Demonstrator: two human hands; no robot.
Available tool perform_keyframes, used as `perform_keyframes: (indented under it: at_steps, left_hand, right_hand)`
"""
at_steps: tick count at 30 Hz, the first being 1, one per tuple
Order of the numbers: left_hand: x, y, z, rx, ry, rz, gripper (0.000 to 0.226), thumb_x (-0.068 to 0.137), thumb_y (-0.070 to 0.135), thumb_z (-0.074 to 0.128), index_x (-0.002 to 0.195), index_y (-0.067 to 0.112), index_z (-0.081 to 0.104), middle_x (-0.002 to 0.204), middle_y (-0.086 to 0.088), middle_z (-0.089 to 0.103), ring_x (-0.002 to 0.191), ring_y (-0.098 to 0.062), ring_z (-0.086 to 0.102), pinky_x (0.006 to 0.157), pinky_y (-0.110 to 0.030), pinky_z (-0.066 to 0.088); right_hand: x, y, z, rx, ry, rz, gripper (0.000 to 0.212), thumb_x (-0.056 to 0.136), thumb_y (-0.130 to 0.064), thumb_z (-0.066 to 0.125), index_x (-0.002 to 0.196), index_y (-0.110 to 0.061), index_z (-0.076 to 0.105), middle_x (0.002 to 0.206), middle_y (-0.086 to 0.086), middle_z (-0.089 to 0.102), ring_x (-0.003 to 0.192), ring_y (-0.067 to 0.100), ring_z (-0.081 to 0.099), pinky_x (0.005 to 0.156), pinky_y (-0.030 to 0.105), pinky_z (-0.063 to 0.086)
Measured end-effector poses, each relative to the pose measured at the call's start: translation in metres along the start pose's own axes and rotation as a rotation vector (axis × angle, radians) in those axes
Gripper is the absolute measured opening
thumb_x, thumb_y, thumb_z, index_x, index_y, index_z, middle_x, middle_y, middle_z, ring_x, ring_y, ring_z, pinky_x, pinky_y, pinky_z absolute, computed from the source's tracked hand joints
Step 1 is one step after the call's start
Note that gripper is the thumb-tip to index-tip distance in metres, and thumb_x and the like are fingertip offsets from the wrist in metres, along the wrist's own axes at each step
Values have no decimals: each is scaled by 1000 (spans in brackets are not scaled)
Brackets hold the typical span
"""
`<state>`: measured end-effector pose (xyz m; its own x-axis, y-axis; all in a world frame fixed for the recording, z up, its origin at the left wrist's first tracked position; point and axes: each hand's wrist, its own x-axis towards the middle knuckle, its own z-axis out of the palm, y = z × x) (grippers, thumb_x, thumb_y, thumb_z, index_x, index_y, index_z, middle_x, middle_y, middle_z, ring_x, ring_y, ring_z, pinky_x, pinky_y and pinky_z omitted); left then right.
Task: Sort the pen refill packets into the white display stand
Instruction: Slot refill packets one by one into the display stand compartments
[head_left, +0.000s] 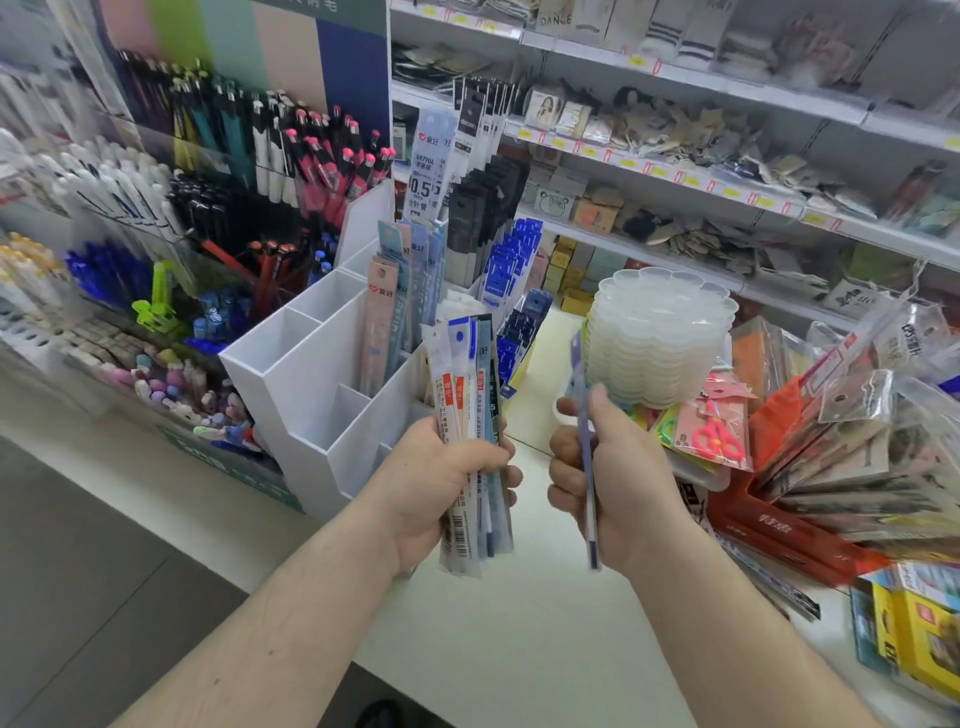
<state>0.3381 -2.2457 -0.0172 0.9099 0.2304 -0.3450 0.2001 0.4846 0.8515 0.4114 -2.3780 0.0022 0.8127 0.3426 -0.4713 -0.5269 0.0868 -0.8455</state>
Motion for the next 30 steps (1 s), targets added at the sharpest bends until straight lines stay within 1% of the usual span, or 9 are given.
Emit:
perform_keyframes:
  at_steps: [2, 9, 12, 14, 16, 21, 24, 27, 30]
  left_hand:
    - [0, -1, -1, 16, 11, 7, 21, 88, -2, 65, 105, 8, 58, 71, -3, 68, 66, -18, 68, 62, -36, 58]
    - [-5, 0, -2, -16, 59, 49, 23, 85, 1, 70, 103, 10, 60, 73, -5, 70, 67, -17, 71, 58, -31, 59]
    - [-8, 3, -1, -31, 93, 76, 23, 85, 0, 69, 104, 9, 60, 78, -10, 69, 66, -16, 71, 60, -32, 61]
    - [-10, 5, -4, -49, 143, 107, 26, 83, -1, 69, 107, 7, 61, 80, -12, 69, 67, -17, 71, 62, -34, 61]
    - [-13, 9, -10, -37, 216, 162, 26, 83, 0, 71, 106, 7, 63, 80, -12, 72, 69, -20, 71, 66, -37, 59]
    - [-28, 23, -35, -23, 402, 322, 14, 82, -2, 71, 93, 5, 66, 67, -5, 70, 62, -18, 70, 58, -32, 58]
    - [-35, 29, -51, 9, 482, 380, 9, 83, 0, 72, 89, 5, 68, 67, -6, 71, 64, -20, 69, 68, -37, 56]
    - [-43, 32, -59, 8, 508, 404, 11, 83, -1, 72, 89, 7, 67, 67, -4, 71, 67, -22, 69, 77, -44, 57]
    - [-49, 32, -64, 0, 504, 397, 15, 82, 0, 72, 93, 9, 67, 68, -1, 71, 67, -19, 71, 71, -40, 57]
  right_hand:
    - [-2, 1, 0, -46, -61, 43, 39, 100, -52, 46, 104, -13, 55, 56, -2, 42, 39, 9, 25, 40, 20, 21]
    - [1, -1, -15, 109, -250, -12, 44, 91, -25, 38, 96, 2, 72, 69, 11, 54, 55, 23, 49, 55, 31, 44]
    - [2, -2, -13, 146, -280, -27, 50, 75, -28, 41, 97, 6, 71, 63, 5, 37, 54, 19, 37, 54, 30, 35]
    - [5, -1, -11, 167, -272, -23, 46, 83, -25, 39, 96, 7, 69, 61, -1, 27, 51, 14, 28, 47, 25, 29]
    - [8, -1, -8, 137, -218, -44, 44, 98, -22, 34, 97, 5, 69, 58, -3, 32, 50, 11, 30, 47, 23, 30]
    - [16, -10, 18, -128, -101, -423, 23, 99, -9, 56, 81, 3, 65, 57, 0, 50, 47, 12, 40, 49, 24, 32]
    - [18, -22, 43, -169, -101, -624, 16, 94, -4, 63, 79, -9, 66, 59, 0, 65, 48, 14, 57, 46, 23, 46]
    - [22, -30, 72, -239, -100, -708, 11, 95, -6, 63, 84, -2, 64, 66, 8, 68, 53, 13, 67, 52, 25, 55]
    - [33, -27, 96, -338, -115, -747, 21, 95, -7, 65, 74, -11, 64, 63, 2, 68, 56, 14, 70, 57, 35, 59]
